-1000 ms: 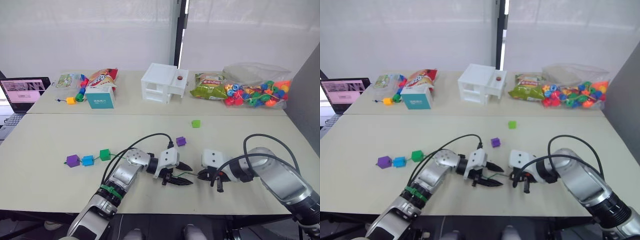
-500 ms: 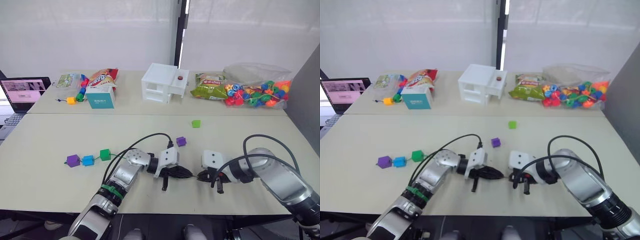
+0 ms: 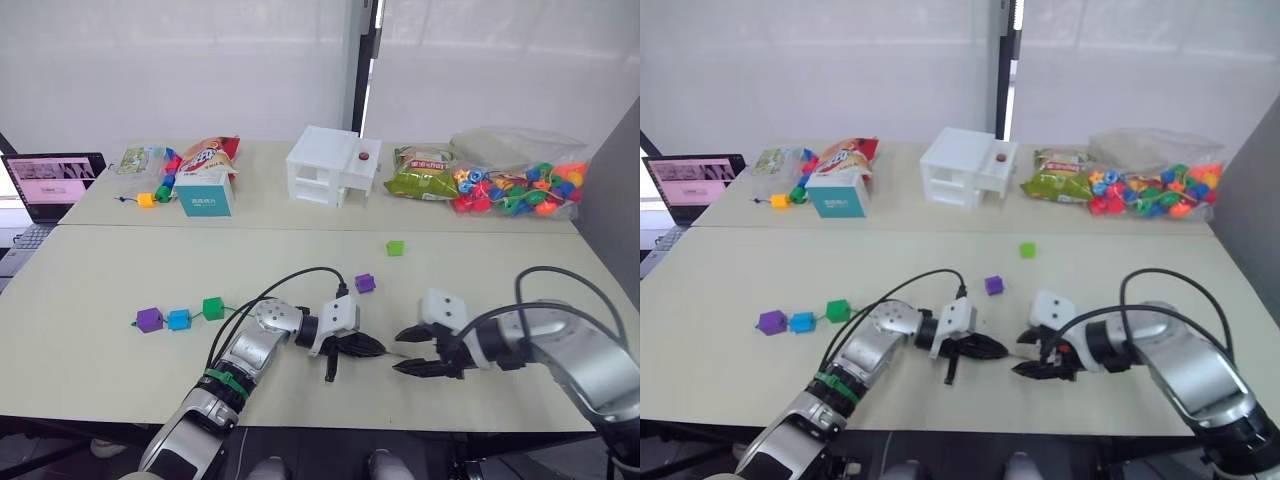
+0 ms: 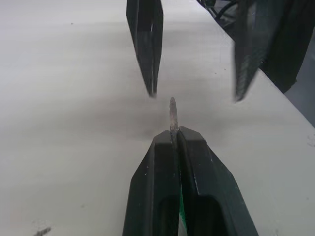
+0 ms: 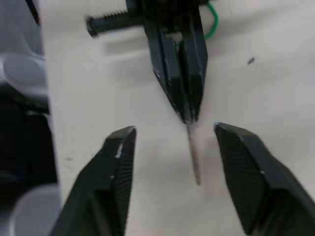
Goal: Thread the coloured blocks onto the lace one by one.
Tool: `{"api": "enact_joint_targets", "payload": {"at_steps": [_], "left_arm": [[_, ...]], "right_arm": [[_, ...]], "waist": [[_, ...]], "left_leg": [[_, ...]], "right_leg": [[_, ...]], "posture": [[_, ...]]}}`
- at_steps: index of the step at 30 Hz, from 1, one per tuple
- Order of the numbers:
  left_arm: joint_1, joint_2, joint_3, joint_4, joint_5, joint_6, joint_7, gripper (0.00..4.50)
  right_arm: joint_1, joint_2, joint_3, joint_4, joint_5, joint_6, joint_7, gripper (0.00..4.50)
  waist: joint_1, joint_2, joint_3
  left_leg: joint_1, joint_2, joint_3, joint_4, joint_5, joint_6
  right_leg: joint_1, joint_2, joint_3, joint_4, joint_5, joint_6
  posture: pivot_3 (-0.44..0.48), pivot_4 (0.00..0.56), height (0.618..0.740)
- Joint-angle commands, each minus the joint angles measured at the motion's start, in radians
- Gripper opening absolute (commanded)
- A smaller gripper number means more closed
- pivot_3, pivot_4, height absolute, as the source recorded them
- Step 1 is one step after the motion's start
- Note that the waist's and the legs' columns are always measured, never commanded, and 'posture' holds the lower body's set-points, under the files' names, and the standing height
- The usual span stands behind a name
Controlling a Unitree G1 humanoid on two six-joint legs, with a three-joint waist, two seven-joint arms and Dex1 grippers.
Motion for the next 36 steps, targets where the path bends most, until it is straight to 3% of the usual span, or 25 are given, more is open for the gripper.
{"api": "enact_joint_targets", "payload": {"at_steps": [1,3,7,11,16,21,25,36], "left_arm": [[0.011,0.003,0.015,-0.027,-0.011,0.001,0.008,0.00],[0.025,0.015,0.022,-0.044,-0.017,0.012,0.009,0.00],[0.048,0.030,0.029,-0.070,-0.023,0.026,0.011,0.00],[0.063,0.039,0.044,-0.096,-0.025,0.046,0.034,0.00],[0.079,0.045,0.060,-0.131,-0.028,0.069,0.068,0.00],[0.098,0.051,0.065,-0.161,-0.027,0.088,0.087,0.00],[0.106,0.055,0.066,-0.184,-0.023,0.099,0.103,0.00],[0.131,0.076,0.047,-0.228,-0.011,0.116,0.123,0.00]], "right_arm": [[0.057,0.032,-0.171,-0.045,0.081,0.027,-0.066,4.09],[0.079,0.144,-0.293,-0.056,0.145,0.070,-0.183,4.47],[0.058,0.283,-0.355,-0.027,0.131,0.035,-0.360,4.47],[-0.016,0.410,-0.277,0.106,0.033,-0.052,-0.526,4.47],[-0.203,0.543,-0.191,0.413,-0.116,-0.233,-0.692,4.47],[-0.338,0.598,-0.154,0.668,-0.169,-0.350,-0.721,4.47],[-0.484,0.643,-0.137,0.989,-0.224,-0.482,-0.758,4.47],[-0.679,0.704,-0.138,1.456,-0.275,-0.769,-0.761,4.47]], "waist": [[0.001,0.000,0.000],[-0.002,-0.001,0.000],[-0.006,0.000,-0.001],[-0.008,0.001,-0.001],[-0.017,0.001,-0.001],[-0.018,0.001,-0.001],[-0.031,0.001,-0.001],[-0.062,0.002,-0.001]], "left_leg": [[0.000,0.000,0.000,0.000,0.000,0.000],[0.000,0.000,0.000,0.000,0.000,0.000],[0.001,0.000,0.000,0.000,0.000,0.000],[0.002,0.000,0.000,0.000,0.000,0.000],[0.002,0.000,0.000,0.000,0.001,-0.001],[0.002,0.000,0.000,-0.001,0.001,-0.001],[0.002,-0.001,0.000,-0.003,0.002,-0.003],[0.002,0.000,0.000,-0.005,0.002,-0.003]], "right_leg": [[0.000,0.000,0.000,0.000,0.000,0.000],[0.000,0.000,0.000,0.000,0.000,0.000],[0.000,0.001,0.001,0.002,0.000,0.000],[0.000,0.000,0.001,0.002,0.000,0.000],[-0.001,0.000,0.002,0.004,0.000,0.000],[-0.002,0.000,0.001,0.004,0.000,0.000],[-0.002,0.000,0.002,0.003,0.000,0.000],[-0.003,0.000,0.002,0.006,0.000,0.000]], "posture": [[0.000,0.150,0.740],[0.000,0.150,0.740],[0.000,0.150,0.740],[0.000,0.150,0.740],[0.000,0.150,0.740],[0.000,0.150,0.740],[0.000,0.150,0.740],[0.000,0.150,0.740]]}}
